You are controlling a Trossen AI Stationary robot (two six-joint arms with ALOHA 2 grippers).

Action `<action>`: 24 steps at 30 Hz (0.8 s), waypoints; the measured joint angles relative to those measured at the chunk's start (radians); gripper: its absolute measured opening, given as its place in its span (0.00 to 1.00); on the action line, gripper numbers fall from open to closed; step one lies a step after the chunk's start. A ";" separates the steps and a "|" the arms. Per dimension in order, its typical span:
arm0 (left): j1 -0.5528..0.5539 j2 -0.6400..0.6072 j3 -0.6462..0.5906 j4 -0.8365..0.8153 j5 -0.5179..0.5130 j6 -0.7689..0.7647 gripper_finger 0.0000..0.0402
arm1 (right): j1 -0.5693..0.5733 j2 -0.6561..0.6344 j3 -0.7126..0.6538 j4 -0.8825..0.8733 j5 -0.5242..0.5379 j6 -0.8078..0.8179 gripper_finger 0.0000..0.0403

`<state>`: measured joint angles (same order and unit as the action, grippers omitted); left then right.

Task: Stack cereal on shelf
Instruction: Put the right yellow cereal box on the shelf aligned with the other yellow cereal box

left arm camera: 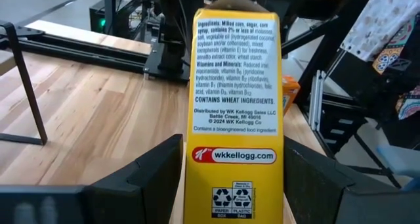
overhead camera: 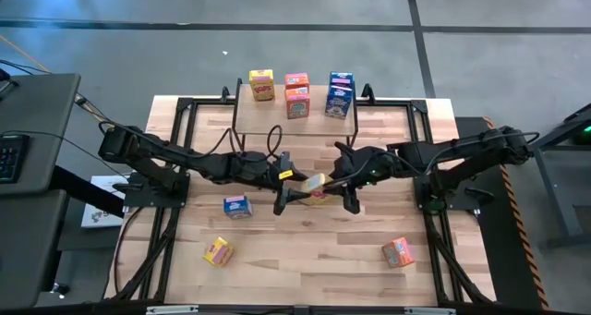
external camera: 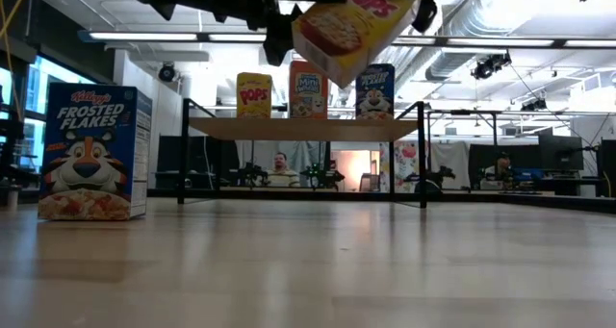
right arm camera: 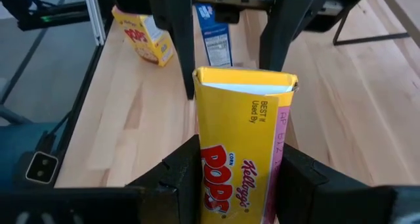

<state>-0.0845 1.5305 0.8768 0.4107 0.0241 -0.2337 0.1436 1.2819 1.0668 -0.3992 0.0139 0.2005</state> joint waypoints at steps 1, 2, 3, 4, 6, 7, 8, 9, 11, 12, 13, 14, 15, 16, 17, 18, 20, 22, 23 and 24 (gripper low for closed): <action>0.000 0.000 0.000 0.000 0.000 0.000 0.56 | 0.000 0.000 0.000 0.008 0.000 0.000 0.35; 0.000 0.000 0.000 0.000 0.000 0.000 0.56 | 0.000 0.000 0.000 0.016 0.000 0.000 0.35; 0.000 0.000 0.000 0.000 0.000 0.000 0.56 | 0.000 0.000 0.000 0.022 0.000 0.000 0.35; 0.000 0.000 0.000 0.000 0.000 0.000 0.56 | 0.000 0.000 0.000 0.023 0.000 0.000 0.35; 0.000 0.000 0.000 -0.001 0.000 0.001 0.56 | 0.000 0.000 0.000 0.023 0.000 0.000 0.35; 0.000 0.000 0.000 -0.001 0.000 0.003 0.56 | 0.000 0.000 0.000 0.023 0.000 0.001 0.35; 0.000 0.000 0.000 0.000 0.000 0.008 0.56 | 0.000 0.000 0.000 0.023 0.000 0.001 0.35; 0.000 0.000 0.000 -0.001 -0.001 0.010 0.56 | 0.000 0.000 0.000 0.023 0.000 0.001 0.35; 0.000 0.000 0.000 -0.001 -0.001 0.010 0.54 | 0.000 0.000 0.000 0.023 0.000 0.001 0.35; 0.000 -0.001 0.000 -0.001 0.000 0.010 0.53 | 0.000 0.000 0.000 0.023 0.000 0.002 0.35; 0.000 -0.001 0.000 -0.001 -0.001 0.010 0.51 | 0.000 0.000 0.000 0.023 0.000 0.002 0.35; 0.000 -0.001 0.000 -0.002 0.000 0.010 0.50 | 0.000 0.000 0.000 0.023 0.001 0.001 0.35; 0.000 -0.001 0.000 -0.002 0.000 0.012 0.48 | 0.000 0.000 0.000 0.023 0.001 0.001 0.35; 0.000 -0.001 0.000 -0.002 0.000 0.016 0.47 | 0.000 0.000 0.000 0.023 0.001 0.001 0.35; 0.000 -0.001 0.000 -0.002 0.000 0.020 0.45 | 0.000 0.000 0.000 0.023 0.001 0.000 0.35; 0.000 -0.001 0.000 -0.002 -0.001 0.025 0.44 | 0.000 0.000 0.000 0.023 0.001 0.000 0.35; 0.000 -0.001 0.000 -0.003 -0.002 0.026 0.42 | 0.000 0.000 0.000 0.023 0.001 0.000 0.35; 0.000 -0.001 0.000 -0.003 -0.002 0.026 0.41 | 0.000 0.000 0.000 0.023 0.001 0.000 0.35; 0.000 -0.001 0.000 -0.003 -0.002 0.026 0.41 | 0.000 0.000 0.000 0.023 0.001 0.000 0.35; 0.000 -0.001 0.000 -0.003 -0.002 0.025 0.41 | 0.000 0.000 0.000 0.023 0.001 0.000 0.35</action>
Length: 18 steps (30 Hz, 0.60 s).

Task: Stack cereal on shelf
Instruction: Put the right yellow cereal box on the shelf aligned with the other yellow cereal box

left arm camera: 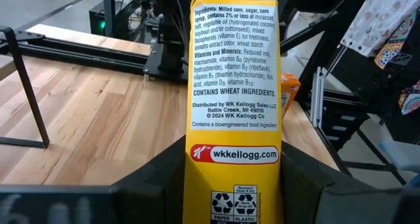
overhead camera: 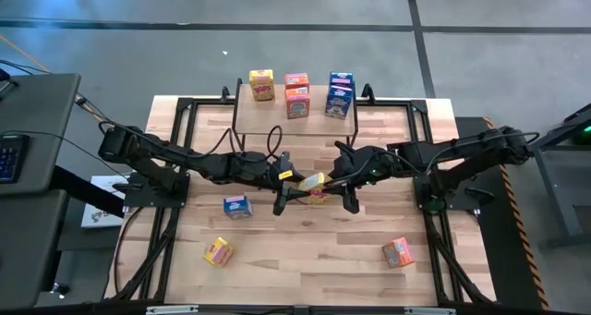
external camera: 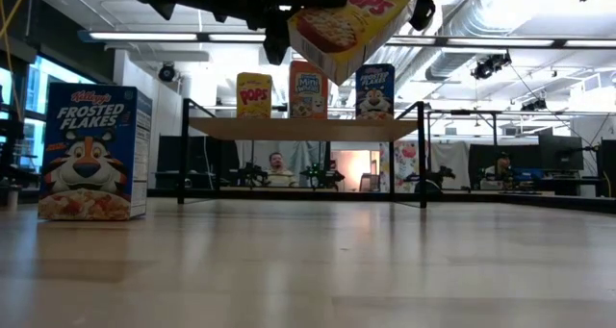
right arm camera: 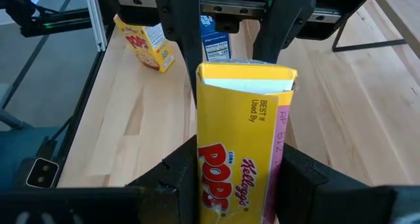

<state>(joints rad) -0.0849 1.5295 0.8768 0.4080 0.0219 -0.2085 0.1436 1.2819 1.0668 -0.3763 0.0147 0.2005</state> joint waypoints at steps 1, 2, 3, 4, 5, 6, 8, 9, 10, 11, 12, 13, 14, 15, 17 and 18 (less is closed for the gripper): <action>0.000 0.000 0.000 0.000 0.000 0.000 0.41 | 0.000 0.000 0.000 0.000 0.000 0.000 0.35; -0.001 0.000 0.000 0.000 0.000 0.000 0.41 | 0.000 0.000 0.000 0.000 0.000 0.000 0.35; -0.001 0.000 0.000 0.000 0.000 0.000 0.41 | 0.000 0.000 0.000 0.000 0.000 0.000 0.35; -0.001 0.000 0.000 0.000 0.000 0.000 0.41 | 0.000 0.000 0.000 0.000 0.000 0.002 0.35; -0.001 0.000 0.000 0.000 0.000 0.000 0.41 | 0.000 0.000 0.000 0.000 0.000 0.005 0.35; -0.001 0.000 0.000 0.000 0.000 0.000 0.41 | 0.000 0.000 0.000 0.000 0.000 0.005 0.35; -0.001 0.000 0.000 0.000 0.000 0.000 0.41 | 0.000 0.000 0.000 0.000 0.000 0.001 0.35; -0.001 0.000 0.000 0.000 0.000 0.000 0.41 | 0.000 0.000 0.000 0.001 0.000 0.002 0.35; -0.001 0.000 0.000 0.000 0.000 0.000 0.41 | 0.000 0.000 0.000 0.002 0.000 0.004 0.35; -0.001 0.000 0.000 0.001 0.000 0.000 0.41 | 0.000 0.000 0.000 0.002 0.000 0.004 0.35; -0.001 0.000 0.000 0.001 0.000 0.000 0.41 | 0.000 0.000 0.000 0.003 0.002 0.002 0.35; -0.001 0.000 0.000 0.001 0.000 0.000 0.41 | 0.000 0.000 0.000 0.003 0.007 -0.001 0.35; -0.001 0.000 0.000 0.001 0.000 0.003 0.41 | 0.000 0.000 0.000 0.003 0.017 -0.004 0.35; -0.001 0.000 0.000 0.001 0.000 0.005 0.41 | 0.001 0.000 0.000 0.003 0.029 -0.004 0.35; -0.001 0.000 0.000 0.001 -0.001 0.005 0.41 | 0.001 0.000 0.000 0.003 0.037 -0.009 0.37; -0.001 0.000 0.000 0.001 -0.002 0.005 0.41 | 0.001 0.000 0.000 0.003 0.037 -0.010 0.38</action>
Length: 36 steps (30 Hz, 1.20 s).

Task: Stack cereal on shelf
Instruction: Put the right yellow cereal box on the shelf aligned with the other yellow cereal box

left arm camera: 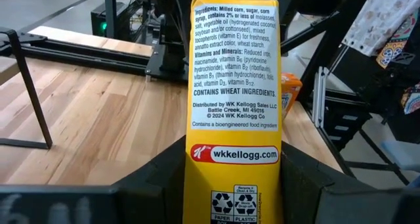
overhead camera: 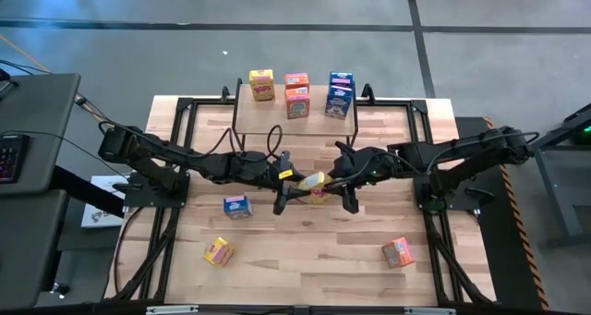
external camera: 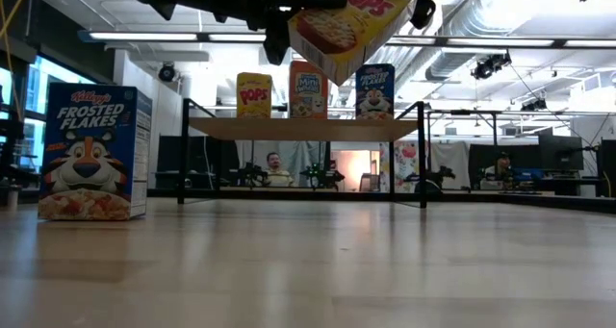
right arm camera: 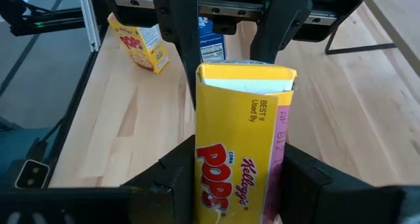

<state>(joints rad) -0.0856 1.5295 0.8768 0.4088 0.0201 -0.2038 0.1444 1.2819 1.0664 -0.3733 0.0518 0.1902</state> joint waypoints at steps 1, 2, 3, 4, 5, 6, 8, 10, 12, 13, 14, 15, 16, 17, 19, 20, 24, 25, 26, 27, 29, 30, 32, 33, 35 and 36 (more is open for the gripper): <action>0.000 0.000 0.000 0.000 0.000 0.000 0.41 | 0.000 0.000 0.000 0.000 0.002 0.000 0.40; 0.000 0.000 0.000 0.000 0.000 -0.001 0.41 | 0.000 0.000 0.000 0.000 0.005 0.000 0.42; 0.000 0.000 0.000 0.001 0.000 -0.001 0.41 | 0.000 0.000 0.000 0.000 0.008 -0.004 0.44; 0.000 0.000 0.000 0.001 0.000 -0.002 0.41 | 0.000 0.000 0.000 0.000 0.008 -0.009 0.46; 0.000 0.000 0.000 0.000 0.001 -0.002 0.41 | 0.000 0.000 0.000 0.002 0.009 -0.012 0.49; 0.000 0.000 0.000 -0.001 0.001 -0.002 0.41 | 0.000 0.000 0.000 0.002 0.009 -0.012 0.51; 0.000 0.000 0.000 0.000 -0.005 -0.002 0.41 | 0.000 0.000 0.000 0.002 0.009 -0.013 0.55; 0.000 -0.005 0.000 -0.005 -0.007 0.002 0.41 | 0.000 -0.001 0.000 0.001 0.008 -0.003 0.58; 0.000 -0.010 0.000 0.005 -0.008 0.025 0.41 | 0.000 -0.008 0.000 -0.001 0.001 0.001 0.59; 0.000 -0.015 0.000 0.000 -0.010 0.035 0.41 | 0.000 -0.015 0.000 0.000 0.000 0.002 0.60; 0.000 -0.025 0.000 -0.013 -0.010 0.043 0.41 | 0.000 -0.023 0.000 -0.003 0.000 0.001 0.60; 0.000 -0.030 -0.001 -0.009 -0.012 0.050 0.41 | 0.000 -0.034 0.000 -0.002 0.000 0.001 0.60; 0.000 -0.035 0.001 -0.005 -0.025 0.059 0.41 | 0.000 -0.048 0.000 -0.001 0.000 0.001 0.60; 0.000 -0.048 0.000 -0.026 -0.045 0.066 0.41 | 0.000 -0.062 0.000 -0.003 0.000 0.000 0.60; -0.002 -0.070 0.000 -0.051 -0.101 0.072 0.41 | 0.000 -0.095 0.000 -0.002 0.008 -0.010 0.60; -0.003 -0.084 0.000 -0.070 -0.131 0.076 0.41 | -0.001 -0.113 0.000 -0.004 0.014 -0.013 0.60; 0.003 -0.160 -0.046 -0.093 -0.191 0.107 0.41 | 0.002 -0.186 0.000 -0.013 0.002 -0.032 0.60; 0.004 -0.184 -0.064 -0.090 -0.200 0.108 0.41 | 0.001 -0.204 0.000 -0.015 0.003 -0.039 0.60; 0.005 -0.212 -0.085 -0.089 -0.211 0.107 0.41 | 0.000 -0.222 0.000 -0.016 0.004 -0.041 0.60; 0.007 -0.238 -0.108 -0.082 -0.219 0.104 0.41 | 0.000 -0.241 0.000 -0.021 0.006 -0.041 0.60; 0.017 -0.282 -0.163 -0.041 -0.251 0.104 0.41 | 0.000 -0.278 0.000 -0.024 0.009 -0.050 0.60; 0.023 -0.304 -0.195 -0.019 -0.268 0.103 0.41 | 0.000 -0.294 0.000 -0.030 0.008 -0.061 0.60; 0.040 -0.336 -0.251 0.058 -0.291 0.103 0.41 | 0.000 -0.324 0.000 -0.038 0.008 -0.090 0.60; 0.049 -0.354 -0.282 0.088 -0.307 0.104 0.41 | 0.000 -0.336 0.000 -0.043 0.008 -0.100 0.60; 0.070 -0.372 -0.336 0.147 -0.348 0.104 0.41 | 0.000 -0.357 0.000 -0.052 0.008 -0.114 0.60; 0.081 -0.373 -0.361 0.176 -0.373 0.104 0.41 | 0.000 -0.363 0.000 -0.059 0.008 -0.120 0.60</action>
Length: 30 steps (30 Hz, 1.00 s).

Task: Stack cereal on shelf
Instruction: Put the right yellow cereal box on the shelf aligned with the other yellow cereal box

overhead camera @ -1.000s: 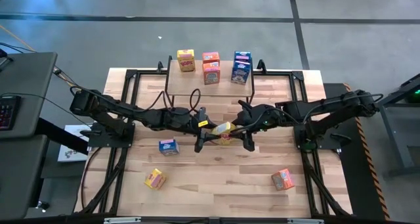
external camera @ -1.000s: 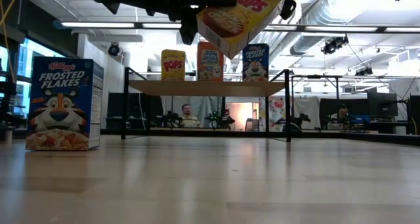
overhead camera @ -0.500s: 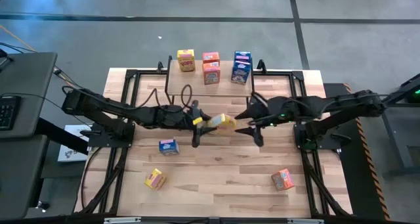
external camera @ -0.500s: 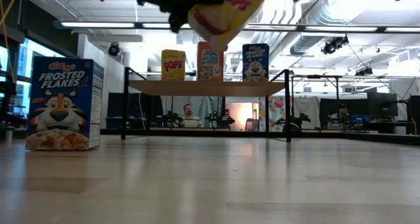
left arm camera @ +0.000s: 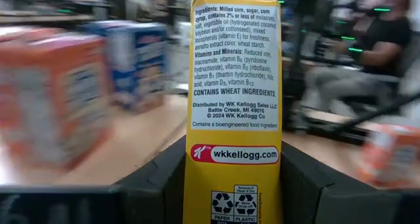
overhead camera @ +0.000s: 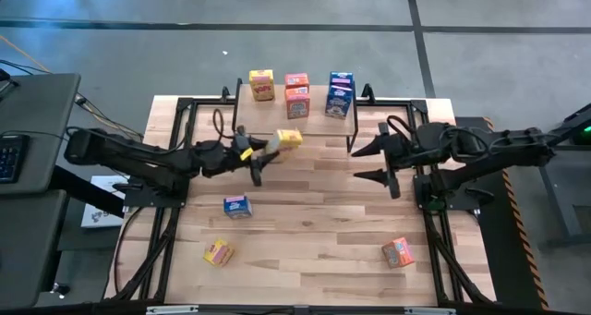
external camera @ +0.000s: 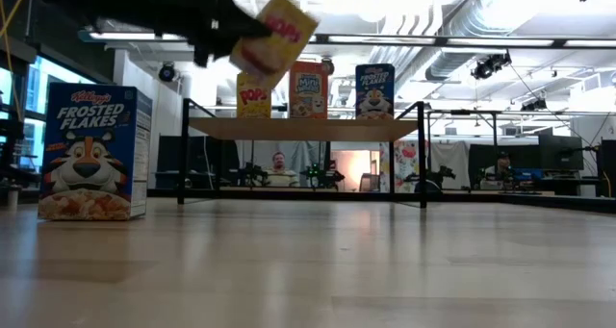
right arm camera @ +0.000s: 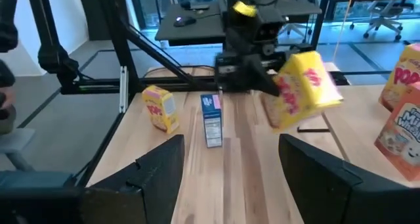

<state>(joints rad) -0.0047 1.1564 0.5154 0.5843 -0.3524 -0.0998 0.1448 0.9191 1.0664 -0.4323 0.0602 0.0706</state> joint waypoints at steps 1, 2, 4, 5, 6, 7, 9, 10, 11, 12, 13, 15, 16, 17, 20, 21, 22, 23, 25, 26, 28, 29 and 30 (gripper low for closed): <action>0.011 0.001 -0.022 0.026 -0.016 0.004 0.41 | 0.000 -0.004 0.000 -0.005 0.000 -0.001 0.60; 0.021 0.002 -0.043 0.058 -0.026 0.011 0.41 | 0.000 -0.007 0.000 -0.012 0.000 -0.004 0.60; 0.040 0.001 -0.077 0.115 -0.029 0.034 0.41 | 0.000 -0.007 0.000 -0.028 0.000 -0.008 0.60; 0.051 0.001 -0.094 0.147 -0.028 0.042 0.41 | 0.000 -0.007 0.000 -0.036 0.000 -0.008 0.60; 0.063 0.001 -0.112 0.183 -0.028 0.049 0.41 | 0.000 -0.005 0.000 -0.047 0.000 -0.008 0.60; 0.077 0.001 -0.129 0.221 -0.032 0.051 0.41 | 0.000 -0.003 0.000 -0.057 0.000 -0.008 0.60; 0.105 0.001 -0.158 0.294 -0.040 0.051 0.41 | 0.000 -0.002 -0.001 -0.073 0.000 -0.008 0.60; 0.120 0.001 -0.172 0.331 -0.039 0.051 0.41 | 0.000 -0.002 -0.001 -0.080 0.000 -0.008 0.60; 0.135 0.001 -0.186 0.369 -0.039 0.051 0.41 | 0.000 -0.002 -0.001 -0.087 0.000 -0.008 0.60; 0.150 0.001 -0.197 0.399 -0.038 0.051 0.41 | 0.000 -0.002 -0.001 -0.093 0.000 -0.008 0.60; 0.165 0.001 -0.206 0.423 -0.038 0.049 0.41 | 0.000 -0.002 -0.002 -0.098 0.000 -0.008 0.60; 0.193 0.001 -0.210 0.436 -0.052 0.049 0.41 | 0.000 -0.002 -0.002 -0.101 0.000 -0.008 0.60; 0.206 0.001 -0.210 0.436 -0.060 0.050 0.41 | 0.000 -0.002 -0.002 -0.102 0.000 -0.008 0.60; 0.220 0.001 -0.210 0.436 -0.062 0.050 0.41 | 0.000 -0.002 -0.002 -0.103 0.001 -0.008 0.60; 0.258 0.007 -0.210 0.438 -0.046 0.051 0.41 | 0.000 -0.002 -0.002 -0.103 0.027 -0.008 0.60; 0.268 0.008 -0.210 0.436 -0.042 0.051 0.41 | 0.000 -0.002 -0.002 -0.103 0.041 -0.008 0.60; 0.279 0.008 -0.210 0.436 -0.041 0.052 0.41 | 0.000 -0.002 -0.002 -0.103 0.050 -0.008 0.60; 0.291 0.008 -0.210 0.440 -0.041 0.051 0.41 | 0.000 -0.002 -0.002 -0.103 0.056 -0.008 0.60; 0.314 0.008 -0.210 0.439 -0.041 0.051 0.41 | 0.000 -0.002 -0.002 -0.103 0.059 -0.008 0.60; 0.325 0.008 -0.210 0.439 -0.041 0.051 0.41 | 0.000 -0.002 -0.002 -0.103 0.059 -0.008 0.60; 0.347 0.008 -0.210 0.441 -0.029 0.050 0.41 | 0.000 -0.002 -0.002 -0.103 0.059 -0.008 0.60; 0.356 0.008 -0.210 0.441 -0.018 0.049 0.41 | 0.000 -0.002 -0.002 -0.103 0.059 -0.008 0.60; 0.365 0.008 -0.210 0.441 -0.004 0.049 0.41 | 0.000 -0.002 -0.002 -0.103 0.059 -0.008 0.60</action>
<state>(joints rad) 0.3601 1.1648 0.3054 1.0256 -0.3559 -0.0505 0.1448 0.9169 1.0649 -0.5350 0.1196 0.0624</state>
